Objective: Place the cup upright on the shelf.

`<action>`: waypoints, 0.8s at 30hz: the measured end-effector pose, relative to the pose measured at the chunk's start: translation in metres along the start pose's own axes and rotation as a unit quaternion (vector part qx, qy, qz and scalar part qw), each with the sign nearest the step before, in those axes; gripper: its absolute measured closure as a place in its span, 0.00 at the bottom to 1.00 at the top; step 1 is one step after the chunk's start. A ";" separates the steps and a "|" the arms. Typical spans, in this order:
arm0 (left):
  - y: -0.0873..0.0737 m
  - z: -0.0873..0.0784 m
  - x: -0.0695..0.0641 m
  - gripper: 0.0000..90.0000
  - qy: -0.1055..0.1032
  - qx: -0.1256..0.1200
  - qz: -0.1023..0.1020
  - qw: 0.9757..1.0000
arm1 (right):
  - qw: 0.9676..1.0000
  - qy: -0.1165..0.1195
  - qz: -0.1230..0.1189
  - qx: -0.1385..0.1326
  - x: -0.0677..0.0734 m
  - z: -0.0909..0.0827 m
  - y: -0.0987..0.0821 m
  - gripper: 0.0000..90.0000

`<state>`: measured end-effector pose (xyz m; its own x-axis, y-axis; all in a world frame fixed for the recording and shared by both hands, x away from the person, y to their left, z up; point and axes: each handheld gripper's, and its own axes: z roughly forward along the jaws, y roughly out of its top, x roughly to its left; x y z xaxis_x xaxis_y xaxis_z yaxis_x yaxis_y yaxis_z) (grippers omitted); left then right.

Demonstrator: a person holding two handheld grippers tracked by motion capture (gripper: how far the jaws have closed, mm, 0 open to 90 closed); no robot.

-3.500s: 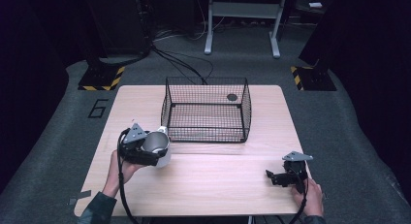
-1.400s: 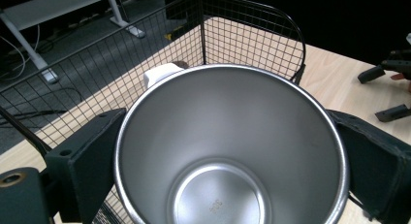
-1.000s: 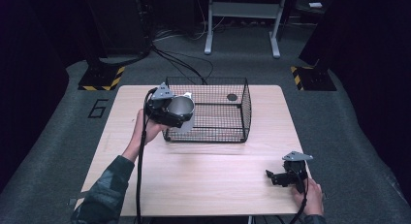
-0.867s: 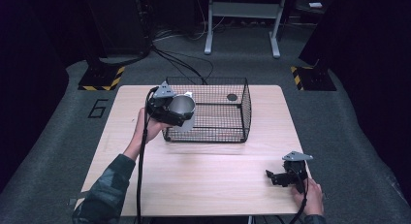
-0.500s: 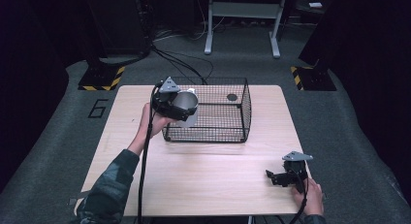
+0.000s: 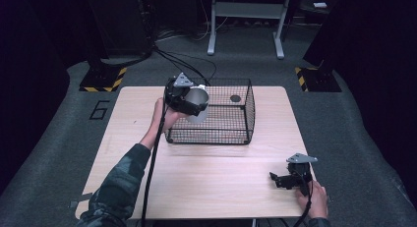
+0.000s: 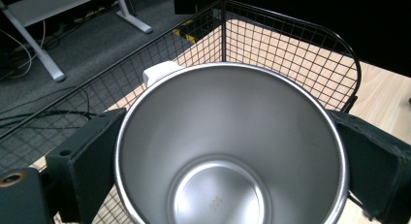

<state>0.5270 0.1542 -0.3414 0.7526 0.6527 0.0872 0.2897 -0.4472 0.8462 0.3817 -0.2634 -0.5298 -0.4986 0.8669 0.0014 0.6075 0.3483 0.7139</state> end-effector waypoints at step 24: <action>0.002 0.044 0.010 0.07 -0.010 0.015 -0.004 1.000 | 1.000 0.001 0.001 0.001 0.000 0.001 0.001 0.00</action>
<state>0.5614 0.1326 -0.3617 0.7617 0.6442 0.0695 0.3136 -0.4604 0.8305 0.3823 -0.2626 -0.5297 -0.4986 0.8668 0.0033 0.6090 0.3476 0.7129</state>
